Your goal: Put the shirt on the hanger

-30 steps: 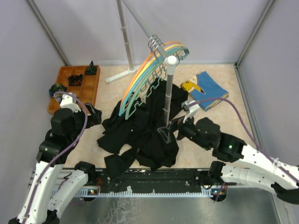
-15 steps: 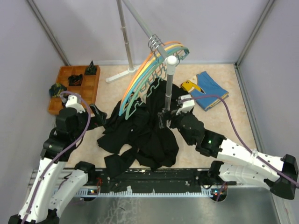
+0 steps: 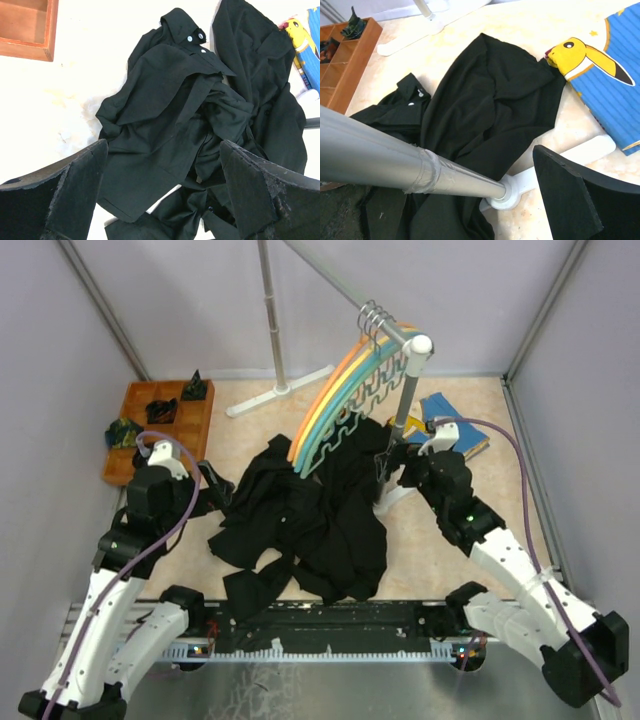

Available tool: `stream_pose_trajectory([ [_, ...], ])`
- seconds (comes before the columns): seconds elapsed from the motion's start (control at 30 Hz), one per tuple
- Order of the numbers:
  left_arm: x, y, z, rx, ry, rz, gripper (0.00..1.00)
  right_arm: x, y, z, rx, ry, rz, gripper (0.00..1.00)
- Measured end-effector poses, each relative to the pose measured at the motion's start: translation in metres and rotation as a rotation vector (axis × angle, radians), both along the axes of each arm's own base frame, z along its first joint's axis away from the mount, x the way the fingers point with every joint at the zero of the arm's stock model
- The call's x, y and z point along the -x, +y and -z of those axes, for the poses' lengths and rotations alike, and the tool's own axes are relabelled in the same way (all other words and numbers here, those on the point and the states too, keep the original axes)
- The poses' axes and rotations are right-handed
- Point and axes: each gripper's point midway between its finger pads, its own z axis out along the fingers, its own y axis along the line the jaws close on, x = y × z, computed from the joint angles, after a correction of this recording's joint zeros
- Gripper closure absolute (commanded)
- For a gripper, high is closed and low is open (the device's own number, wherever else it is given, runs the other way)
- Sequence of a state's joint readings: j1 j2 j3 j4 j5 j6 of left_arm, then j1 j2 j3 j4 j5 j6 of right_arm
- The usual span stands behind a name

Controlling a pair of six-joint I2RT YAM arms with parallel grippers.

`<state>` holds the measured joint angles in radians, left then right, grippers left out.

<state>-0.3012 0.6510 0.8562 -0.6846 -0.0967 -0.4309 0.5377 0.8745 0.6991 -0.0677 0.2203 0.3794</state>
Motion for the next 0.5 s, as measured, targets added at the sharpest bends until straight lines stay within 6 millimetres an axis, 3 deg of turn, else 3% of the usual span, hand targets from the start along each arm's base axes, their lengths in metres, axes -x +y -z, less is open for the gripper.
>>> stream_pose_trajectory([
  [0.33,-0.007,-0.010,0.011,0.010,0.043,0.033,0.01,-0.044,-0.038,0.013,-0.001,0.089,0.047,0.01],
  [0.5,-0.007,-0.013,0.013,0.020,0.049,0.046,0.01,-0.066,-0.042,0.010,0.022,0.102,0.050,0.01],
])
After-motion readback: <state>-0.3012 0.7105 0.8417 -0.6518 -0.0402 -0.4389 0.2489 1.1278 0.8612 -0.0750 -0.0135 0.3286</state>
